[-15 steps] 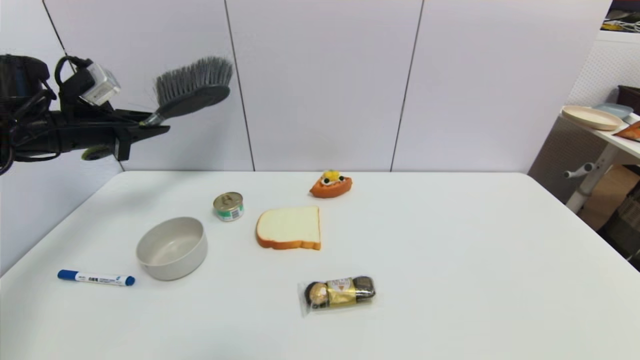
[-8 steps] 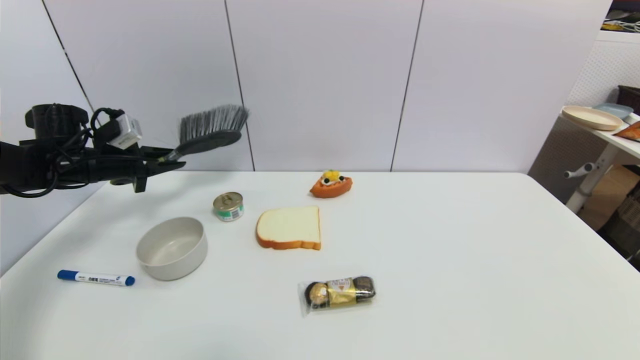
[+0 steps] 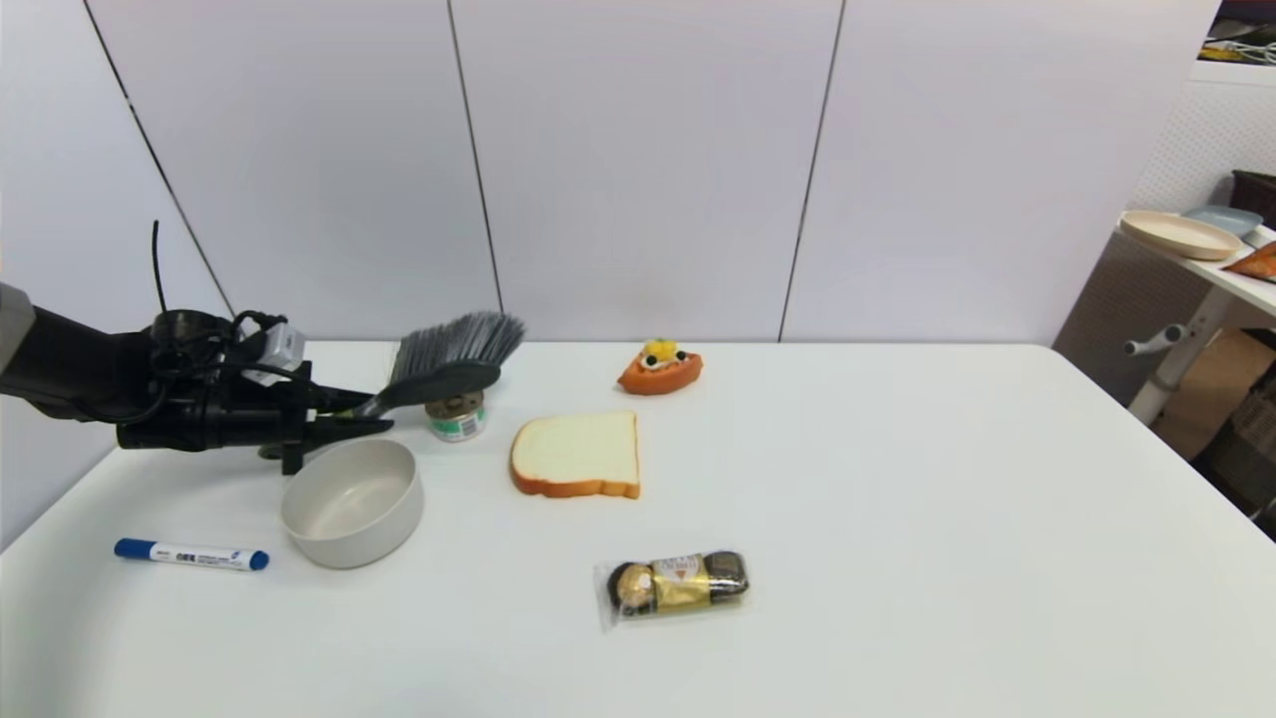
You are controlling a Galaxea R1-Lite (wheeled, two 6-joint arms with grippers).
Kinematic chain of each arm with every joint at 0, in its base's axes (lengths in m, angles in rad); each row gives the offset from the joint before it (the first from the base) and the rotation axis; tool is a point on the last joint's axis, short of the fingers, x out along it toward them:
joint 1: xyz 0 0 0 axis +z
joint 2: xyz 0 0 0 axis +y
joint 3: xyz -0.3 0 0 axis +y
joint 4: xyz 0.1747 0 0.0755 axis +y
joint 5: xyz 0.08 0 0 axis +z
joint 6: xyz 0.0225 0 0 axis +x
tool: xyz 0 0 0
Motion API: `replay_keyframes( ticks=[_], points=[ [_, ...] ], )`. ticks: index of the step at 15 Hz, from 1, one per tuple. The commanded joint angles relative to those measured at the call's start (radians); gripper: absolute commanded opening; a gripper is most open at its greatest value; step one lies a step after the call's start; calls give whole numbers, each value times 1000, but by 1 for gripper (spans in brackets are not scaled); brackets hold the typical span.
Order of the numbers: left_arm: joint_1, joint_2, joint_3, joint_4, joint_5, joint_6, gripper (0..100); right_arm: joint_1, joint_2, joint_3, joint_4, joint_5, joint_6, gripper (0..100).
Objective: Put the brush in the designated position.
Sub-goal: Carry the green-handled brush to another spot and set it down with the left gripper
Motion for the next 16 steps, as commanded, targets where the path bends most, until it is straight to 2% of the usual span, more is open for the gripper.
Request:
replay_keyframes(
  ticks=[1, 6, 13, 15, 16],
  points=[
    [40, 74, -107, 382, -8, 293, 0, 0, 2, 2, 0, 0, 0, 100],
    [57, 97, -156, 406, 7, 300, 0, 0, 2, 2, 0, 0, 0, 100],
    [59, 97, -231, 406, 18, 227, 0, 0, 2, 2, 0, 0, 0, 100],
    [59, 92, -236, 405, 49, 219, 0, 0, 2, 2, 0, 0, 0, 100],
    [59, 89, -240, 406, 52, 211, 100, 0, 2, 2, 0, 0, 0, 100]
  ],
)
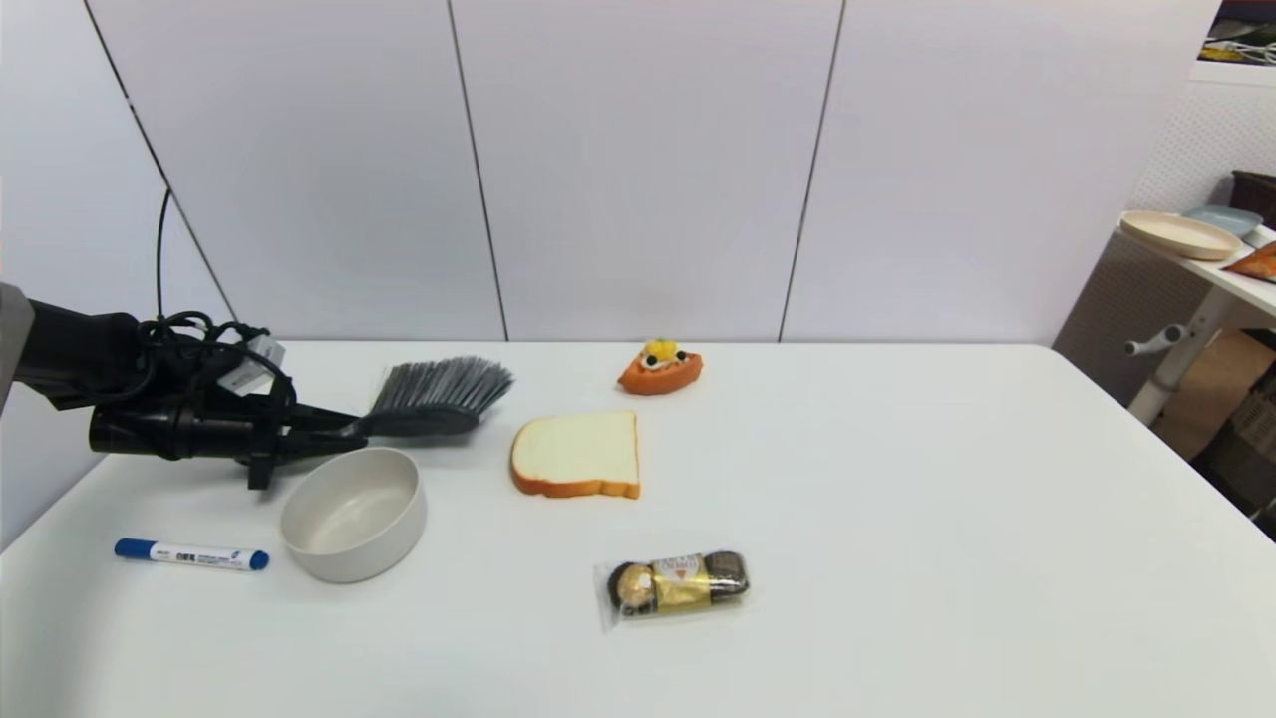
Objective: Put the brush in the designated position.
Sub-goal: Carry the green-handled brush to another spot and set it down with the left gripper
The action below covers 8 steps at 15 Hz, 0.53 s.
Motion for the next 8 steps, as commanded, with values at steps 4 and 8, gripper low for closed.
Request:
replay_keyframes(
  ticks=[4, 8],
  points=[
    [0, -20, -14, 6, 18, -23, 100, 0, 2, 2, 0, 0, 0, 100],
    [8, -140, -68, 3, 193, -231, 100, 0, 2, 2, 0, 0, 0, 100]
  ],
)
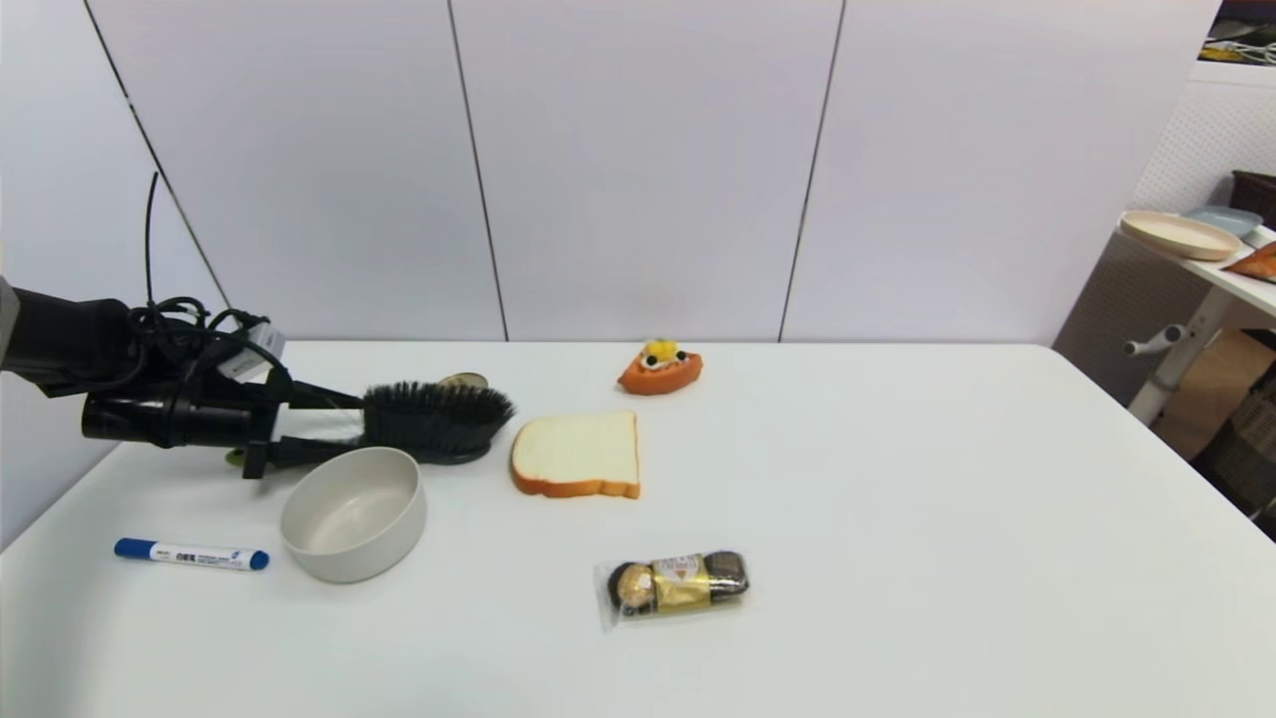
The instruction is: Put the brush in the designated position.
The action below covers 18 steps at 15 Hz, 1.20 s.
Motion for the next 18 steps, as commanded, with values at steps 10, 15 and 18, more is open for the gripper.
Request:
replay_keyframes(
  ticks=[10, 15, 18],
  points=[
    [-138, -771, 233, -31, 632, -1115, 100, 0, 0, 2, 0, 0, 0, 100],
    [-184, -1157, 575, -347, 675, -1262, 100, 0, 2, 2, 0, 0, 0, 100],
    [-252, -1382, 788, -497, 830, -1316, 100, 0, 2, 2, 0, 0, 0, 100]
  ],
)
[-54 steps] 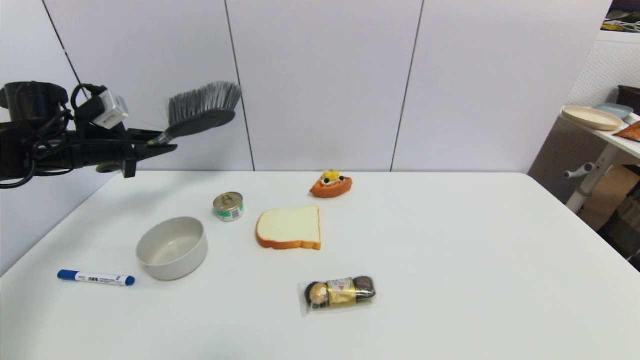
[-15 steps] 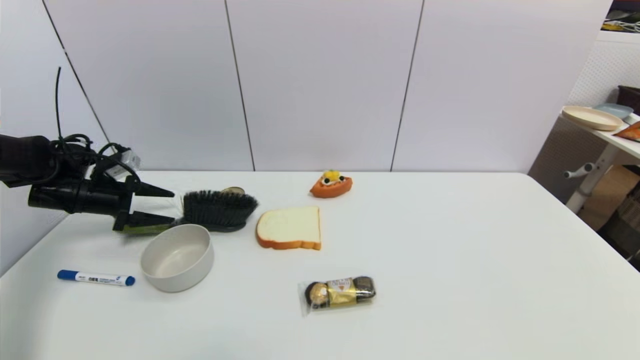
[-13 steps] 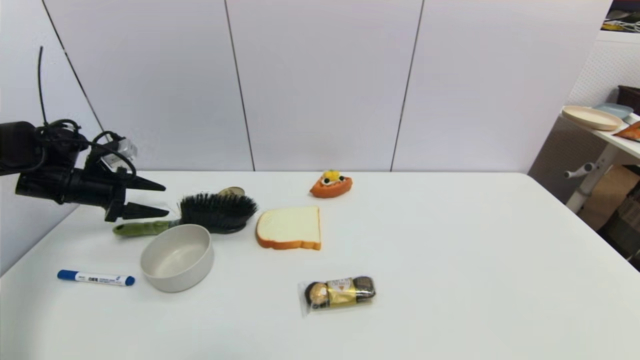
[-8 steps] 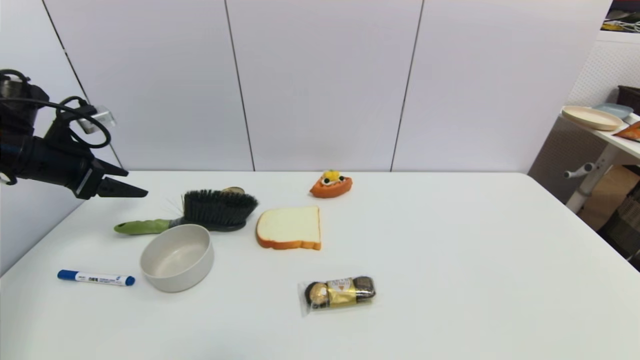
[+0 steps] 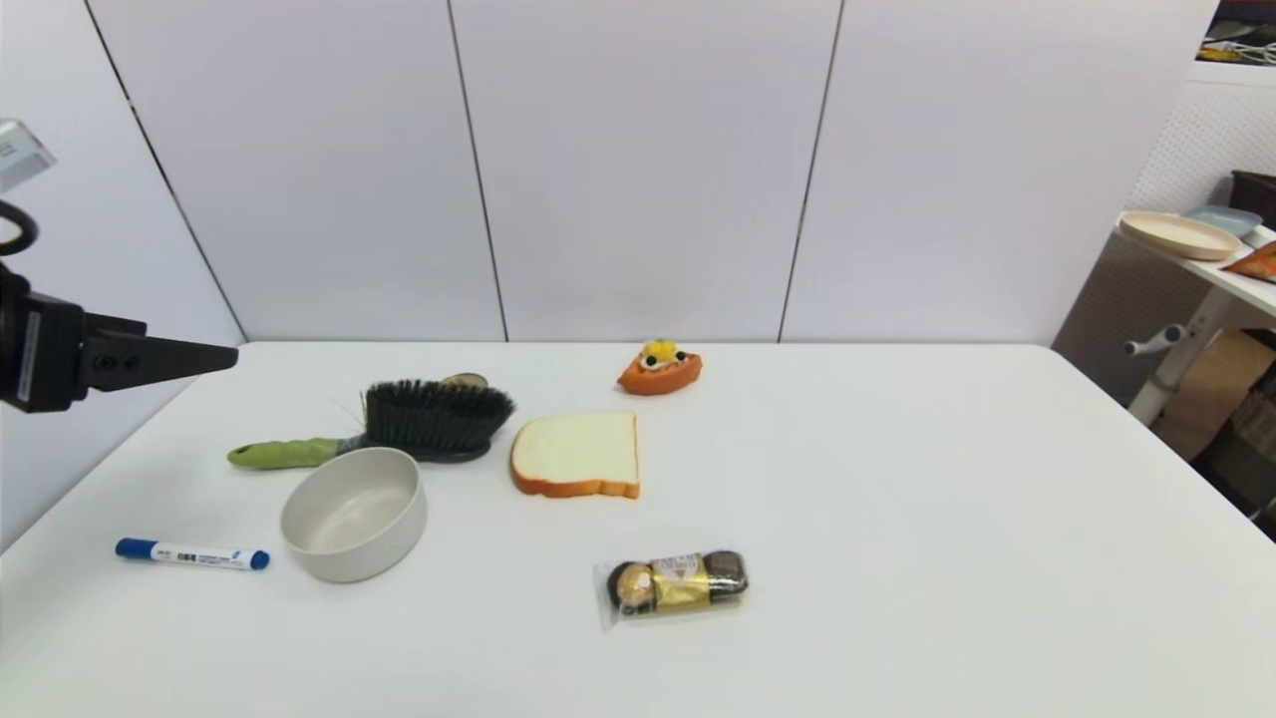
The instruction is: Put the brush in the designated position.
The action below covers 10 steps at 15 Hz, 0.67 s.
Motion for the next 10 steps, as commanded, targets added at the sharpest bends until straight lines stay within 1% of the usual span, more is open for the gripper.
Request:
replay_keyframes(
  ticks=[1, 3, 5, 8, 9, 10],
  points=[
    [-87, -454, 381, -284, 199, -102, 100, 0, 2, 2, 0, 0, 0, 100],
    [-87, -638, 557, -353, 224, -142, 100, 0, 2, 2, 0, 0, 0, 100],
    [-87, -819, 692, -350, 222, -168, 100, 0, 2, 2, 0, 0, 0, 100],
    [-105, -1012, 849, -352, 225, -199, 100, 0, 2, 2, 0, 0, 0, 100],
    [-125, -1083, 900, -350, 242, -216, 100, 0, 2, 2, 0, 0, 0, 100],
    [-144, -1127, 941, -350, 288, -216, 100, 0, 2, 2, 0, 0, 0, 100]
  ],
)
